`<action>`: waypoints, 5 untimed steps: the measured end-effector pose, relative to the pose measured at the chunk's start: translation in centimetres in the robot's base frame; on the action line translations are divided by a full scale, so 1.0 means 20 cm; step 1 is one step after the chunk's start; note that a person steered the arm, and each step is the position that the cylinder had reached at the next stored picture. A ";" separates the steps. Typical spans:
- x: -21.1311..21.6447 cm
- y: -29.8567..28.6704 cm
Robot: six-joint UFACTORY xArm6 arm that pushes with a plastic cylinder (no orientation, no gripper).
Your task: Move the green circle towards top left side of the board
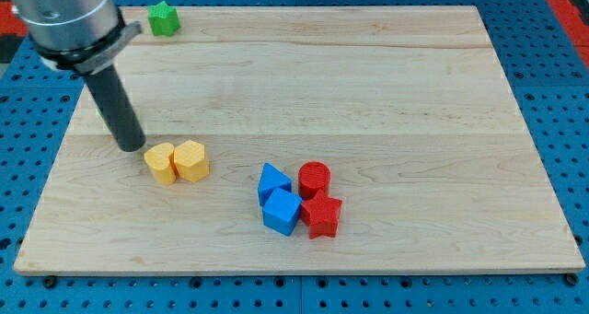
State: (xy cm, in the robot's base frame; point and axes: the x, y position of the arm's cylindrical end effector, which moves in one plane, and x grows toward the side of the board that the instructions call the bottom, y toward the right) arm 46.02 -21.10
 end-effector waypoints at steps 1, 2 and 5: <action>-0.18 -0.03; -0.43 -0.01; -0.23 -0.11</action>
State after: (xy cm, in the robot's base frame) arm 41.36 -23.37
